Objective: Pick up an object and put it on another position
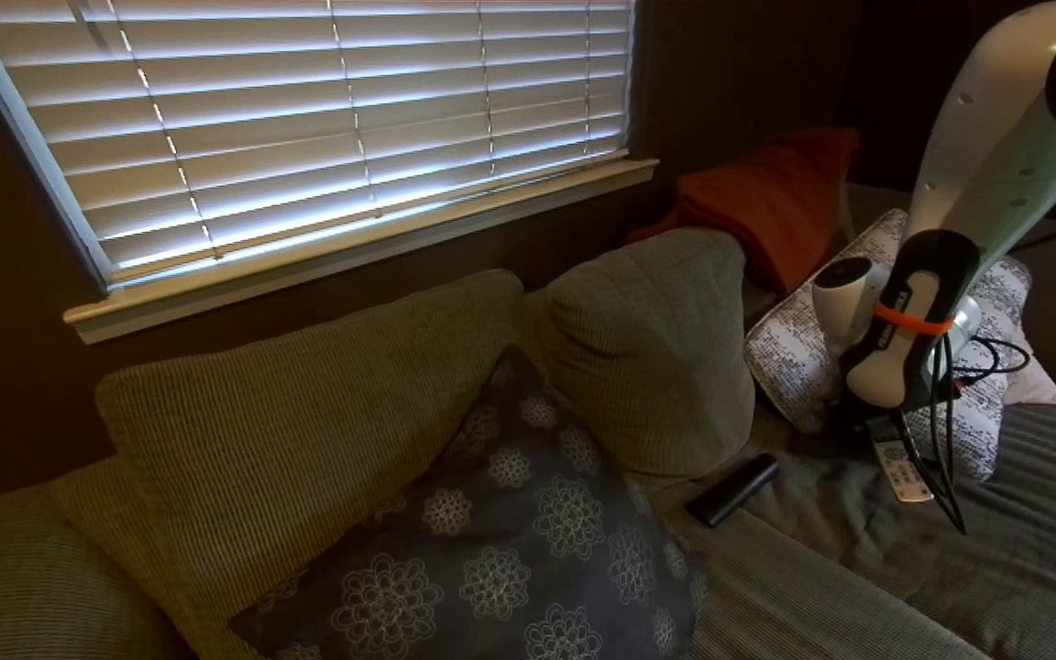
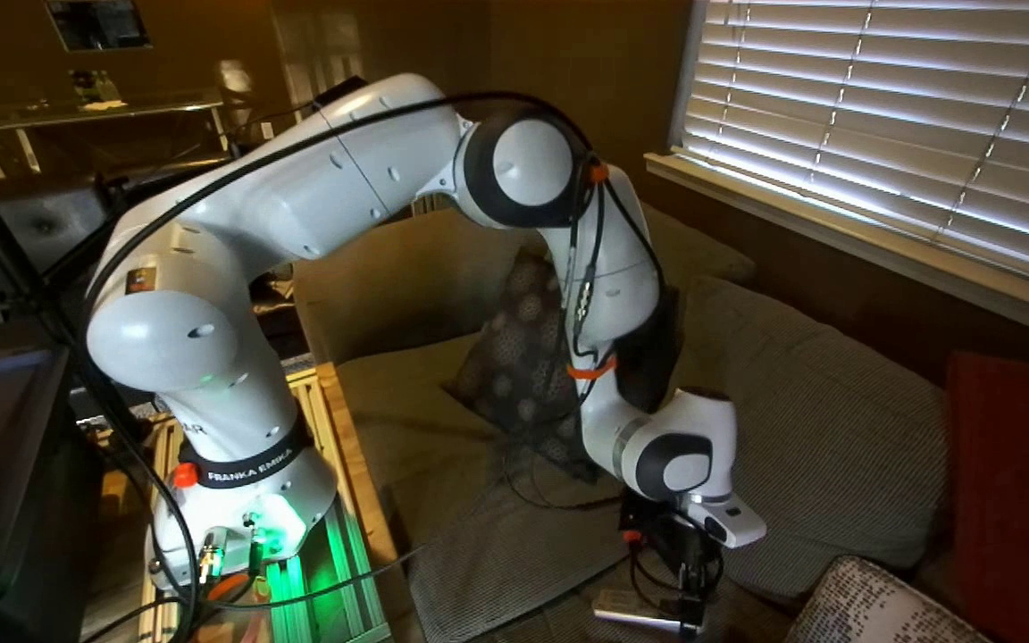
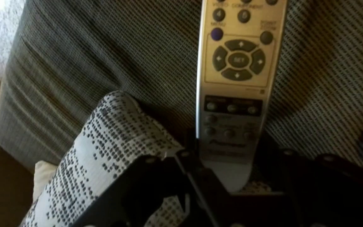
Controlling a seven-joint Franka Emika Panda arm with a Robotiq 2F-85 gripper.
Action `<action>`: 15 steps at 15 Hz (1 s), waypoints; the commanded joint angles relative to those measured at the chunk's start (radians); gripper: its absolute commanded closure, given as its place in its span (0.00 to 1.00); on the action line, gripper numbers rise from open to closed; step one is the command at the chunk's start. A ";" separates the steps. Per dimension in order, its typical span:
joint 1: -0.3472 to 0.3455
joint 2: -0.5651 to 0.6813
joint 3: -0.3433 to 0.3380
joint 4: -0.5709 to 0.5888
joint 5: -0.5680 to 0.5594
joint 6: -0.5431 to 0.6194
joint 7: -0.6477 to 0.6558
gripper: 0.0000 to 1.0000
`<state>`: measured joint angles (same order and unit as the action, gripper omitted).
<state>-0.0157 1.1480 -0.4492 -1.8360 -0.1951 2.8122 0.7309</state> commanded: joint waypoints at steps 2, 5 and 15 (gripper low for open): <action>0.263 -0.101 -0.200 -0.238 -0.005 0.197 -0.030 0.79; 0.475 -0.102 -0.373 -0.347 -0.060 0.271 0.013 0.79; 0.904 -0.038 -0.600 -0.467 0.124 0.284 -0.250 0.54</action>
<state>0.8820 1.0947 -1.0566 -2.3042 -0.1701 3.0941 0.5602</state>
